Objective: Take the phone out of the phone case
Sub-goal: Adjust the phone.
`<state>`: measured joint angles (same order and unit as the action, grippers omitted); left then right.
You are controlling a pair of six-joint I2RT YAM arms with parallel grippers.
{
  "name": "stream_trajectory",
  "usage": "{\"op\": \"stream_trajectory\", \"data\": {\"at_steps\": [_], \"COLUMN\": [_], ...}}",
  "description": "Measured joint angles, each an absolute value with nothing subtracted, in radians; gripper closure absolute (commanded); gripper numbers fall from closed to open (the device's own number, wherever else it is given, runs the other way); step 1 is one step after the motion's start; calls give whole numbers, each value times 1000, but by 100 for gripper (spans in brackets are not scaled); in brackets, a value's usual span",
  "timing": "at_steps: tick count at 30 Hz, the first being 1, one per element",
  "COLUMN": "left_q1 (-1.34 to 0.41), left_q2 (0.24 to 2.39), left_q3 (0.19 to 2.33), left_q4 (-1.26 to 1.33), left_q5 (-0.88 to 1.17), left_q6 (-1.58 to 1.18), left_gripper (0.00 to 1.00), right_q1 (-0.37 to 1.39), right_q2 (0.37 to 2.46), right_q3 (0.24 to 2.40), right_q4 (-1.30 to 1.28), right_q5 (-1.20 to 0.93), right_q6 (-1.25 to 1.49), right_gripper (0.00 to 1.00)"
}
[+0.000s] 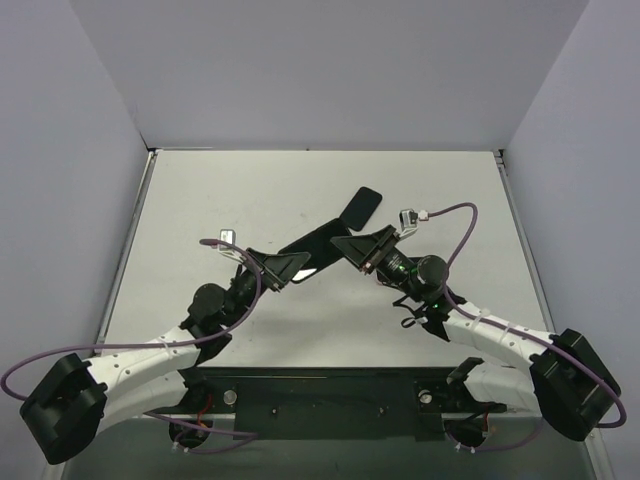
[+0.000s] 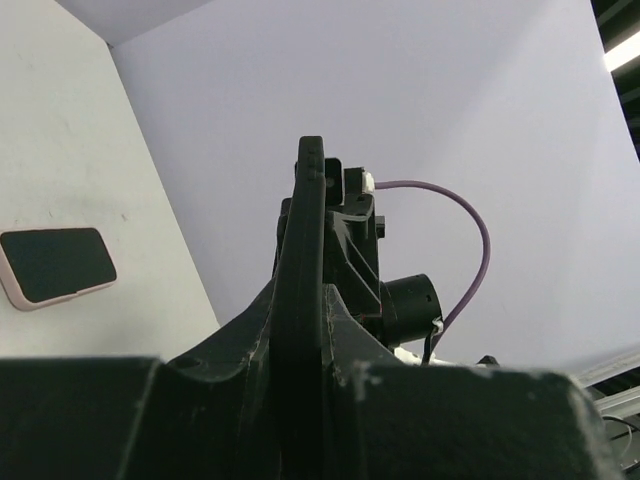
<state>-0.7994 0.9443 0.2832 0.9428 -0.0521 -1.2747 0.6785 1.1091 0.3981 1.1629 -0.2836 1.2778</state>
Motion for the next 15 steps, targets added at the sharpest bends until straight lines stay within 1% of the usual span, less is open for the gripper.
{"op": "stream_trajectory", "data": {"at_steps": [2, 3, 5, 6, 8, 9, 11, 14, 15], "left_q1": [-805, -805, -805, -805, -805, -807, -813, -815, -813], "left_q2": [956, 958, 957, 950, 926, 910, 877, 811, 795], "left_q3": [285, 285, 295, 310, 368, 406, 469, 546, 566], "left_q4": [956, 955, 953, 930, 819, 730, 569, 305, 232], "left_q5": [-66, -74, -88, -91, -83, -72, -59, -52, -53], "left_q6": [-1283, -1293, -1303, -1301, -1249, -1206, -1123, -992, -955], "left_gripper": [100, 100, 77, 60, 40, 34, 30, 30, 31], "right_q1": [682, 681, 675, 667, 636, 619, 571, 481, 451], "right_q2": [1138, 1150, 1166, 1167, 1160, 1153, 1127, 1085, 1074], "right_q3": [400, 407, 434, 445, 453, 453, 454, 454, 454], "right_q4": [1183, 1194, 1193, 1190, 1190, 1182, 1135, 1054, 1025], "right_q5": [-278, -281, -292, -301, -332, -344, -402, -496, -525], "right_q6": [1296, 1308, 1311, 1310, 1315, 1316, 1316, 1293, 1280], "right_gripper": [100, 100, 100, 100, 100, 100, 100, 100, 100]}}
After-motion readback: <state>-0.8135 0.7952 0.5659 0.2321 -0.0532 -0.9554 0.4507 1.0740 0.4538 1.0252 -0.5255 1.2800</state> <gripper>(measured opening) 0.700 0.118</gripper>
